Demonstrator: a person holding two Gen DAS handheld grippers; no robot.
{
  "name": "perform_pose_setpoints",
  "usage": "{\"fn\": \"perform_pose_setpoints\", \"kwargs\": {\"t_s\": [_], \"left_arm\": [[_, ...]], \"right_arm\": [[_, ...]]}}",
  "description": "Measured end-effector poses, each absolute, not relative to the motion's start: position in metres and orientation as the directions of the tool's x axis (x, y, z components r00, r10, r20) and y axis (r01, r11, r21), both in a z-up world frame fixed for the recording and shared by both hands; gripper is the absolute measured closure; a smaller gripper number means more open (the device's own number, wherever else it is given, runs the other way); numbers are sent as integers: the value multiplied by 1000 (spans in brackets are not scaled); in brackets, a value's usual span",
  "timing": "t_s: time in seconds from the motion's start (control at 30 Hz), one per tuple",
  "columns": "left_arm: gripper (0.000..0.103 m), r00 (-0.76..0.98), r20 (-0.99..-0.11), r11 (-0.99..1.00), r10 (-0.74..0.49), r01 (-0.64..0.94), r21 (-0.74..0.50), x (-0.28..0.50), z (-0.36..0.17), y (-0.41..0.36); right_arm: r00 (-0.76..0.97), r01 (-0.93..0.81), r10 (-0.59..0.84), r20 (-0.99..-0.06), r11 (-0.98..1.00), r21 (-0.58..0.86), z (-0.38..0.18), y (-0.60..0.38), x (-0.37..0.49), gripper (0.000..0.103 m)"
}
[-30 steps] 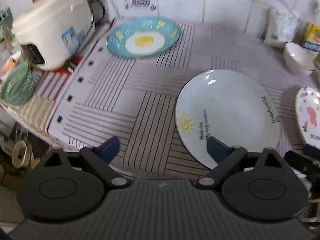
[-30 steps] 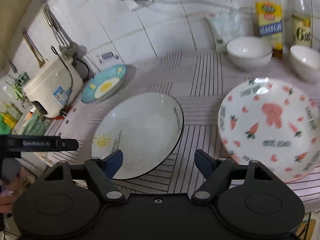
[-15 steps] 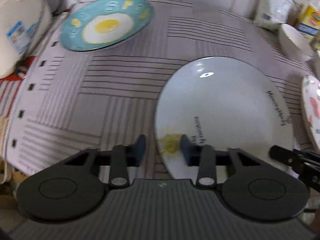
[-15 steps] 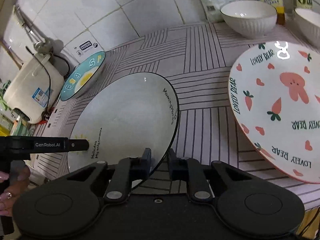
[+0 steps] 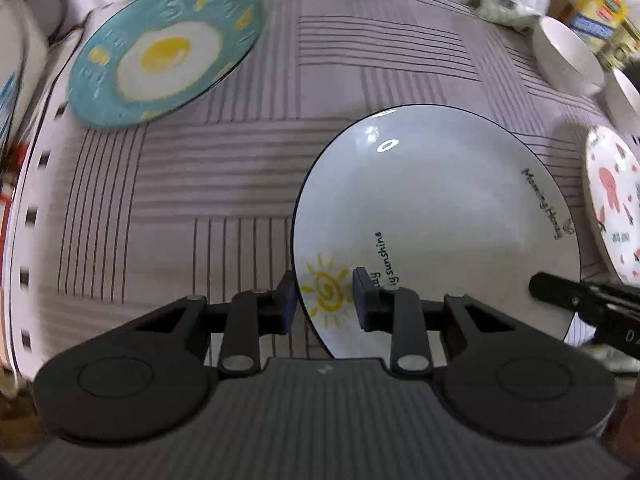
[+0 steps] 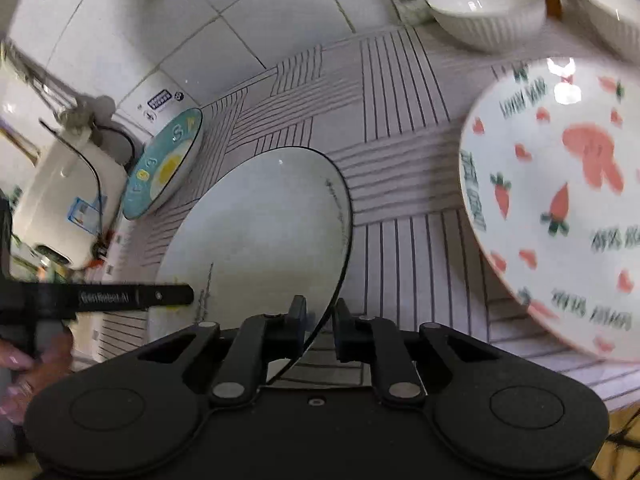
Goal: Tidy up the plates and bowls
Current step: 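Carry the white sun plate with both grippers beside the teal egg plate, release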
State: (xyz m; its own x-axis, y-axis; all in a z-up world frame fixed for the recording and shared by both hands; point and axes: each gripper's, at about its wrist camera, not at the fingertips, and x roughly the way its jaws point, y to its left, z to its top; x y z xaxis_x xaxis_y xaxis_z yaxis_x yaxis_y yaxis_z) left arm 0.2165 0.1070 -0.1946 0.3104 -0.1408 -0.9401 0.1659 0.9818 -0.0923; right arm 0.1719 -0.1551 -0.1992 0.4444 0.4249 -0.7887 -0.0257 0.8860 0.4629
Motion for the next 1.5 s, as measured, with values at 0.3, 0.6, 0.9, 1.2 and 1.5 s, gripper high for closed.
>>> {"fn": "perform_pose_setpoints", "kwargs": {"t_s": [0.3,0.6,0.9,1.2,1.5], "left_arm": [[75,367,-912,953,-182,294,-72,264,-170,101],[75,428,-887,927,-176,374,-4,321,-167,73],[73,346,-934,908,-92,413,63,350,-190,43],[73,353,-934,939,-45,335,82,362,-195,42],[67,289,-956,933,-49,355,60,353,-176,41]], "right_arm": [[529,-86,405,-746,900,428,-185,-156,195,80],[573,-56,373,-730,906,419,-188,-168,242,78],[539,-28,341,-771,921,388,-212,-172,272,76],[495,-61,284,-821,954,294,-212,-154,290,69],[458,-54,238,-856,969,240,-192,-147,281,56]]}}
